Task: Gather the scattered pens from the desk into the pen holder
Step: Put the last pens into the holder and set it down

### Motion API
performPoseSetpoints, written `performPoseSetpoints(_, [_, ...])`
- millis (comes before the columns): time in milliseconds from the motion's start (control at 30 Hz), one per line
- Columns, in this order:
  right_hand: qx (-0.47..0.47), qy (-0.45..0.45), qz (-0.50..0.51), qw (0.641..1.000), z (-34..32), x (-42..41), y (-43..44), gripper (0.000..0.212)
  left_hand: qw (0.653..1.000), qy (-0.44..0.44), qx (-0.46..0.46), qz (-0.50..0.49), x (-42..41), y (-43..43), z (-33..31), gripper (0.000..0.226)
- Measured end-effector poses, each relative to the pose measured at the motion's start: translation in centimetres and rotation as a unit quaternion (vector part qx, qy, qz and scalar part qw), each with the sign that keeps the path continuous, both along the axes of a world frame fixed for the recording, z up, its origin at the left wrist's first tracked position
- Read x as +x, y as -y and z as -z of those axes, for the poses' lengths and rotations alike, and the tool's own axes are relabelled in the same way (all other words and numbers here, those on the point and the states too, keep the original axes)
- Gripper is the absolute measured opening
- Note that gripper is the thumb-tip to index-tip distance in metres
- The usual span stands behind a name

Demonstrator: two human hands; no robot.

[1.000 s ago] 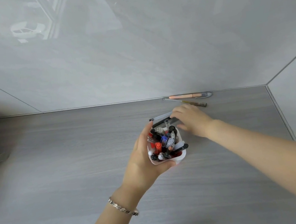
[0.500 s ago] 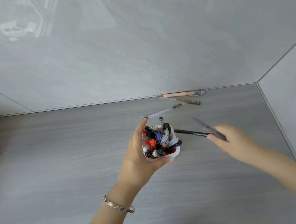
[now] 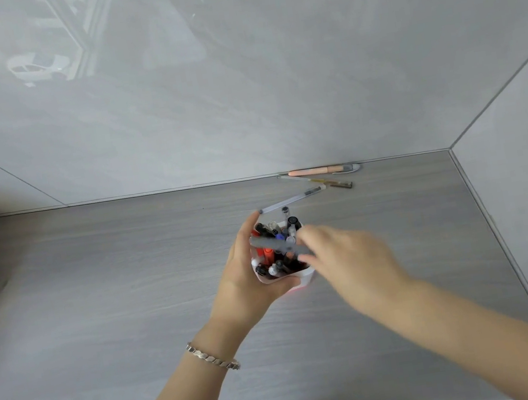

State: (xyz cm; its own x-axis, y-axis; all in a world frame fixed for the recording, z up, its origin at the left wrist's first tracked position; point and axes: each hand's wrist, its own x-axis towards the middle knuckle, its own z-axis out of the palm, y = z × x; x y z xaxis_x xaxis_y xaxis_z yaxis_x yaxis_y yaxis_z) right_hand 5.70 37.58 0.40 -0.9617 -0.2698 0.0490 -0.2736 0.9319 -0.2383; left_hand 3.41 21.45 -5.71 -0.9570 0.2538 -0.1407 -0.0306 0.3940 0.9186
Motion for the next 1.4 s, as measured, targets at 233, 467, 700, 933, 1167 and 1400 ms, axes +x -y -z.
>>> performPoseSetpoints(233, [0.011,-0.001,0.022,1.000,2.6,2.6,-0.3,0.054,1.000,-0.026,-0.004,0.001,0.2,-0.6,-0.4,0.099])
performPoseSetpoints(467, [-0.271,0.110,0.241,0.925,2.8,3.1,-6.1,0.042,0.967,-0.157,-0.186,-0.074,0.5,-3.9,-2.0,0.085])
performPoseSetpoints(700, [-0.431,0.177,0.257,0.846,3.0,4.8,-7.4,0.055,0.947,-0.206,-0.233,-0.082,-0.6,-5.4,-2.1,0.036])
performPoseSetpoints(933, [-0.593,0.188,0.222,0.750,1.6,5.5,-7.0,0.036,0.955,-0.253,-0.154,0.011,-0.1,-3.7,-1.5,0.024])
performPoseSetpoints(1167, [-0.513,0.126,0.234,0.816,1.3,4.2,-5.6,0.027,0.971,-0.197,-0.112,0.069,-0.9,-2.9,-1.5,0.044])
performPoseSetpoints(1400, [-0.567,0.087,0.218,0.790,0.9,2.9,-4.6,0.023,0.956,-0.206,-0.172,0.122,-1.3,-2.4,-1.5,0.037])
